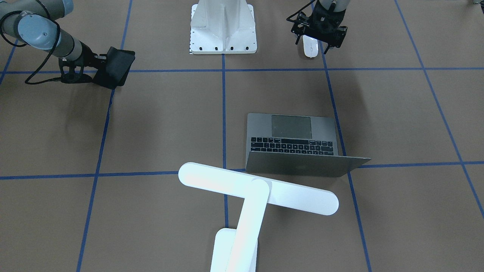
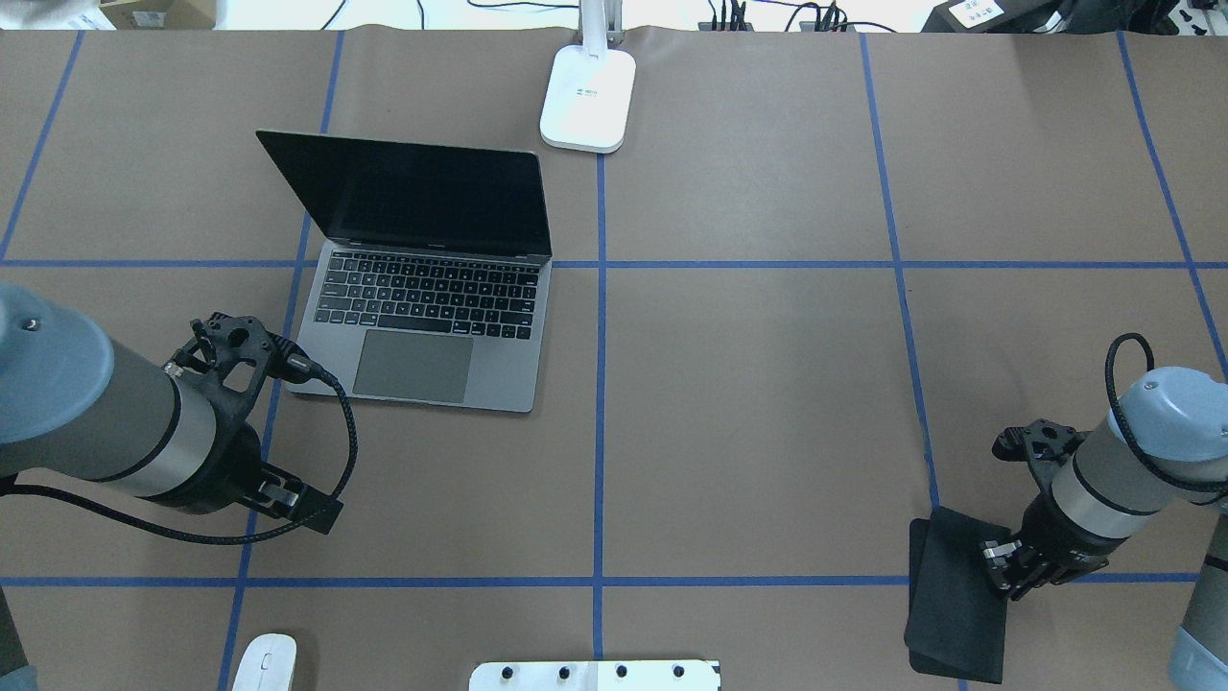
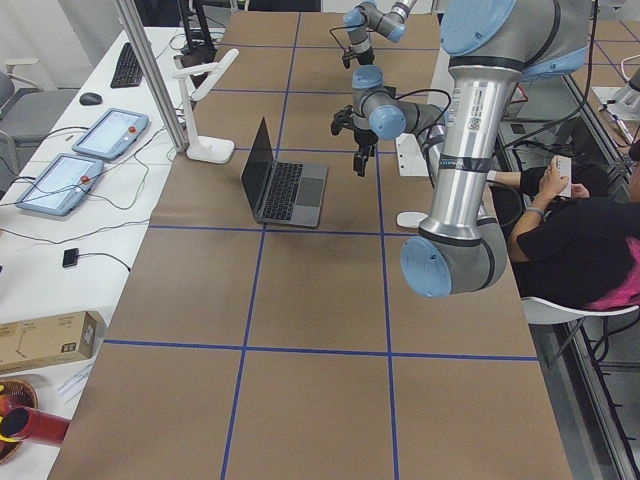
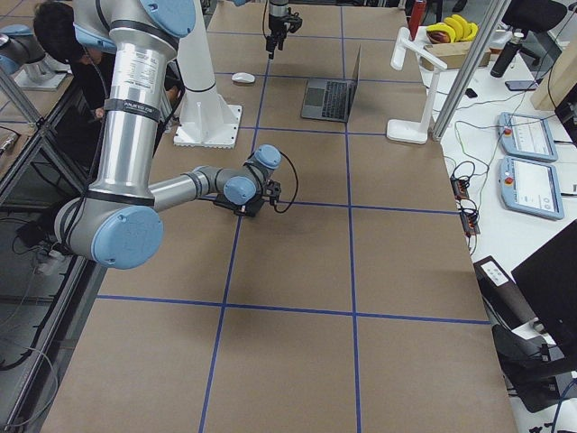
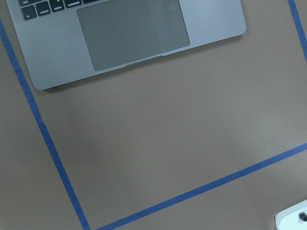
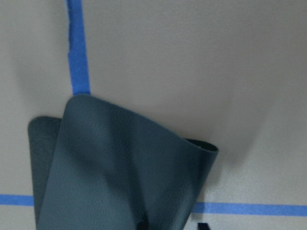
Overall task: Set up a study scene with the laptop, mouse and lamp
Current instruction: 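Grasp the edge of the dark grey mousepad with the right gripper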
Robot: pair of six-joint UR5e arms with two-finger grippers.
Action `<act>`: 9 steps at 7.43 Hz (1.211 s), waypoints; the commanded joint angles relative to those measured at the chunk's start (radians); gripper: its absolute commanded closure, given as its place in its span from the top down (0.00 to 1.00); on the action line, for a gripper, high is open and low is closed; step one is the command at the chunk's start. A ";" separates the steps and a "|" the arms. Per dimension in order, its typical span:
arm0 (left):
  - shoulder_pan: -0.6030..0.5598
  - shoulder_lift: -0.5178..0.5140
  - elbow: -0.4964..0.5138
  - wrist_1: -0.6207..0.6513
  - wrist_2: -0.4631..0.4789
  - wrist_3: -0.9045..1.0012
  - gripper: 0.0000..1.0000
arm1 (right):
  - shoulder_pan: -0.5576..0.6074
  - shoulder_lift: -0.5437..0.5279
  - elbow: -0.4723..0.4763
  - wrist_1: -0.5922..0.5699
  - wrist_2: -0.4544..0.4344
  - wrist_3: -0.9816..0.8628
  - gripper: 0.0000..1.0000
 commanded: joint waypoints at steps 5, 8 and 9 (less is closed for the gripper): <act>0.000 0.002 -0.004 0.000 0.000 0.003 0.99 | 0.027 -0.002 0.004 -0.002 0.031 -0.004 0.64; 0.000 0.002 -0.003 -0.001 0.000 0.003 0.99 | 0.035 -0.002 0.000 -0.008 0.029 -0.003 0.68; 0.000 0.002 -0.003 0.000 0.000 0.003 0.99 | 0.036 0.000 0.001 -0.030 0.031 -0.003 0.69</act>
